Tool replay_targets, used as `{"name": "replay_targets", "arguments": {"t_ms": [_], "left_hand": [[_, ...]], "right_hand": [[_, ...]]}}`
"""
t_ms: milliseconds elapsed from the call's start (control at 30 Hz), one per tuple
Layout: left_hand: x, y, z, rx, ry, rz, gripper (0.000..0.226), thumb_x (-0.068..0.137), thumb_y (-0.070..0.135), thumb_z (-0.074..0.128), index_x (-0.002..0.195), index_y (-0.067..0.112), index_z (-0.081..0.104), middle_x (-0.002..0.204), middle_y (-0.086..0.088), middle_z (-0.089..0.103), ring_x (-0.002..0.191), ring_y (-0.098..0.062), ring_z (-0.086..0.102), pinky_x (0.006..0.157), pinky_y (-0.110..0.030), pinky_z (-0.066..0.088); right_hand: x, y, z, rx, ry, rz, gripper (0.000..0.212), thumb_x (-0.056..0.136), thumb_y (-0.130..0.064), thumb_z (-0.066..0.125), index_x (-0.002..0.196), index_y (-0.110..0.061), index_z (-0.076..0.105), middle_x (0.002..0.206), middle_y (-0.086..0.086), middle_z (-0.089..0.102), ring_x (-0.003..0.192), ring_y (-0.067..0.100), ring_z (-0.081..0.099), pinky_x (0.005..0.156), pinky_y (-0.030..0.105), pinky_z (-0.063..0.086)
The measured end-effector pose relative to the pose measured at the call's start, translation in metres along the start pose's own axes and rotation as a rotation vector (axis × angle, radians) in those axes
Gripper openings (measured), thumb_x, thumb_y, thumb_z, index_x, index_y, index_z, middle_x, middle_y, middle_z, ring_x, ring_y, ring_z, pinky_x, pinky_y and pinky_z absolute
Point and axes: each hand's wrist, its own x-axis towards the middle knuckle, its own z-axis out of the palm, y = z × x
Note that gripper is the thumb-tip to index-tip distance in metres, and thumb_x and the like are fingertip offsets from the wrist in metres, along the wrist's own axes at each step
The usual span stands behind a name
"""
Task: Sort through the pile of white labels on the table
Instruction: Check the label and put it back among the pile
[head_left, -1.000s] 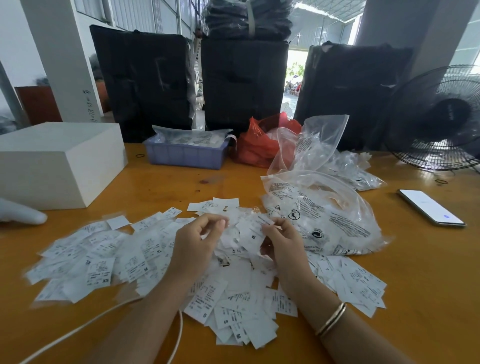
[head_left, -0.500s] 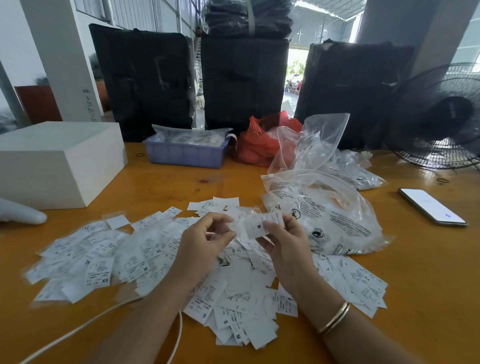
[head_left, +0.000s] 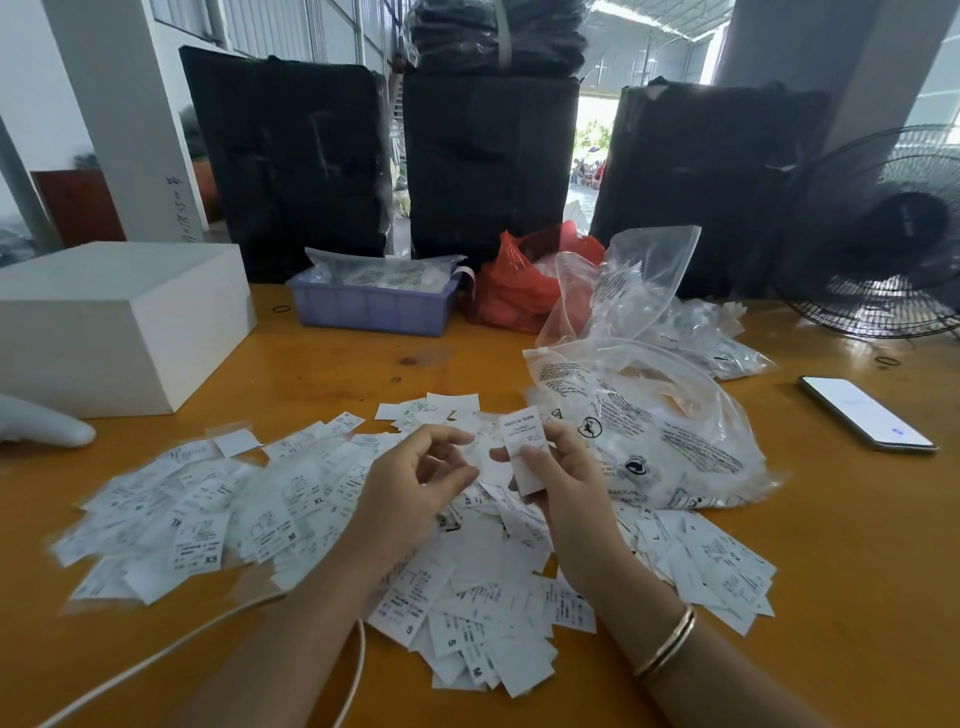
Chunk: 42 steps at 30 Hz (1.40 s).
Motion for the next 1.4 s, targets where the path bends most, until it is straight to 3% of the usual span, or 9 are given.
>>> {"name": "replay_targets", "arguments": {"t_ms": [133, 333, 600, 800, 900, 1000, 1167, 1267, 1400], "left_hand": [[-0.001, 0.0, -0.002, -0.037, -0.026, 0.002, 0.027, 0.082, 0.016, 0.072, 0.095, 0.037, 0.061, 0.081, 0.015, 0.066, 0.071, -0.005, 0.063, 0.068, -0.019, 0.055], [-0.001, -0.001, -0.005, -0.01, -0.031, 0.016, 0.027, 0.082, 0.017, 0.072, 0.095, 0.038, 0.06, 0.081, 0.018, 0.065, 0.073, -0.003, 0.063, 0.067, -0.015, 0.053], [-0.003, -0.001, -0.003, 0.113, -0.033, 0.112, 0.035, 0.08, 0.017, 0.073, 0.094, 0.045, 0.056, 0.085, 0.025, 0.063, 0.08, 0.003, 0.061, 0.071, -0.005, 0.046], [-0.003, -0.001, -0.003, 0.086, -0.045, 0.092, 0.028, 0.081, 0.023, 0.072, 0.091, 0.046, 0.06, 0.089, 0.028, 0.066, 0.087, 0.006, 0.063, 0.074, -0.005, 0.046], [-0.004, 0.0, -0.002, 0.052, -0.086, 0.054, 0.016, 0.08, 0.03, 0.072, 0.086, 0.043, 0.065, 0.087, 0.027, 0.069, 0.085, 0.006, 0.065, 0.074, -0.007, 0.049], [-0.004, 0.001, -0.002, 0.054, -0.105, 0.046, 0.01, 0.079, 0.034, 0.07, 0.087, 0.039, 0.066, 0.085, 0.026, 0.069, 0.084, 0.006, 0.064, 0.07, -0.008, 0.049], [-0.001, 0.001, -0.003, -0.032, -0.02, -0.02, 0.017, 0.083, 0.023, 0.07, 0.089, 0.039, 0.065, 0.089, 0.028, 0.068, 0.083, 0.006, 0.064, 0.067, -0.009, 0.05], [-0.002, 0.001, -0.001, -0.072, 0.01, -0.029, 0.016, 0.082, 0.025, 0.071, 0.092, 0.036, 0.065, 0.088, 0.024, 0.069, 0.082, 0.004, 0.065, 0.066, -0.009, 0.05], [-0.001, 0.0, -0.003, -0.05, 0.047, -0.027, 0.009, 0.083, 0.03, 0.068, 0.09, 0.033, 0.065, 0.085, 0.021, 0.07, 0.083, 0.004, 0.065, 0.067, -0.011, 0.051]], "right_hand": [[0.0, -0.002, -0.001, -0.291, -0.046, -0.133, 0.028, 0.096, -0.001, 0.043, 0.101, -0.025, 0.057, 0.09, 0.001, 0.068, 0.067, 0.013, 0.06, 0.058, 0.027, 0.049], [0.002, -0.003, -0.005, -0.579, -0.026, -0.244, 0.014, 0.092, -0.018, 0.057, 0.09, -0.032, 0.059, 0.067, -0.014, 0.061, 0.053, 0.009, 0.049, 0.047, 0.019, 0.038], [0.0, -0.002, -0.001, -0.708, -0.05, -0.247, 0.033, 0.091, -0.018, 0.06, 0.099, -0.049, 0.052, 0.078, -0.016, 0.063, 0.055, 0.001, 0.053, 0.047, 0.013, 0.04], [0.0, 0.002, -0.002, -0.95, -0.15, -0.321, 0.037, 0.093, -0.021, 0.054, 0.128, -0.03, 0.047, 0.076, -0.013, 0.057, 0.061, 0.004, 0.053, 0.058, 0.027, 0.046], [-0.002, 0.005, -0.001, -1.054, -0.214, -0.376, 0.05, 0.091, -0.014, 0.051, 0.138, -0.026, 0.036, 0.083, -0.007, 0.061, 0.054, 0.006, 0.049, 0.049, 0.026, 0.042], [-0.003, 0.005, 0.0, -0.922, -0.185, -0.386, 0.057, 0.087, -0.004, 0.052, 0.136, -0.026, 0.035, 0.097, -0.016, 0.055, 0.056, 0.001, 0.051, 0.05, 0.013, 0.038], [0.001, -0.002, -0.001, -0.513, 0.053, -0.263, 0.041, 0.092, -0.001, 0.054, 0.111, -0.036, 0.05, 0.099, -0.009, 0.063, 0.075, 0.008, 0.065, 0.065, 0.032, 0.056], [-0.006, 0.001, 0.004, -0.675, -0.054, -0.275, 0.04, 0.093, -0.003, 0.053, 0.125, -0.028, 0.056, 0.101, -0.016, 0.064, 0.086, -0.005, 0.062, 0.07, 0.013, 0.05], [-0.012, 0.002, 0.018, -0.608, -0.201, -0.218, 0.052, 0.092, -0.002, 0.051, 0.125, -0.042, 0.051, 0.111, -0.02, 0.063, 0.104, -0.006, 0.057, 0.085, 0.012, 0.047]]}}
